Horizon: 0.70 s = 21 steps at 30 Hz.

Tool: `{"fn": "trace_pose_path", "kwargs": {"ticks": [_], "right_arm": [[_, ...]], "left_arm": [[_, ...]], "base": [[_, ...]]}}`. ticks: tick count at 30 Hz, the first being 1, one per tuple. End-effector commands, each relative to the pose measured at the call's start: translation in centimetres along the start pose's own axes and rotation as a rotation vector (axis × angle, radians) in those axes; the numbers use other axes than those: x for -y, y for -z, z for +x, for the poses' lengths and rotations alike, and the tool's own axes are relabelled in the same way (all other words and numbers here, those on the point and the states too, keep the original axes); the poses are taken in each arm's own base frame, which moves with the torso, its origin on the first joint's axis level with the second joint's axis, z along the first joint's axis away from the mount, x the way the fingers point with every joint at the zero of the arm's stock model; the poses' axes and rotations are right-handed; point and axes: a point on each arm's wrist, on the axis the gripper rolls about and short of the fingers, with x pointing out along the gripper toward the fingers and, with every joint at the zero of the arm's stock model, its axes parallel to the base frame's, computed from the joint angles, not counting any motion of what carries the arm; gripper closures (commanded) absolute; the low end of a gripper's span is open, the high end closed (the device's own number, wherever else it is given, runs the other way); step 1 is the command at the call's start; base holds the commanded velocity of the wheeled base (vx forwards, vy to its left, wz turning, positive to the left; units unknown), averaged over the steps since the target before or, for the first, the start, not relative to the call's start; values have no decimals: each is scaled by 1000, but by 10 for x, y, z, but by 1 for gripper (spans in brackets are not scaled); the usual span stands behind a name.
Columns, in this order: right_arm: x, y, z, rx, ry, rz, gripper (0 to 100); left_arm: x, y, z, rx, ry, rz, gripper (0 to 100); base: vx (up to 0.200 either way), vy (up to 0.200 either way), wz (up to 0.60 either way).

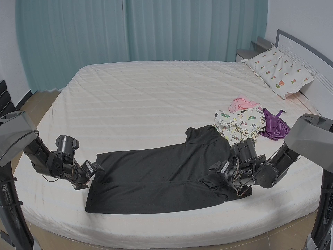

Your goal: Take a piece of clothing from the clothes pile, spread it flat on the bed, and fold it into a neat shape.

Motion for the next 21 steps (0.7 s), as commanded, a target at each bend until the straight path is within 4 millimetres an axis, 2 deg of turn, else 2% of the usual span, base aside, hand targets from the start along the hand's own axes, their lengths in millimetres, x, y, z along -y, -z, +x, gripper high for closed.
{"fn": "trace_pose_path", "kwargs": {"ticks": [1, 14, 21], "right_arm": [[1, 4, 13, -11, 14, -6, 0], [8, 9, 32, 14, 68, -20, 0], [9, 10, 22, 9, 72, -27, 0]], "left_arm": [[0, 0, 0, 0, 0, 0, 0], [0, 0, 0, 1, 1, 0, 0], [0, 0, 0, 1, 1, 2, 0]], "base": [[0, 0, 0], [0, 0, 0], [0, 0, 0]]}}
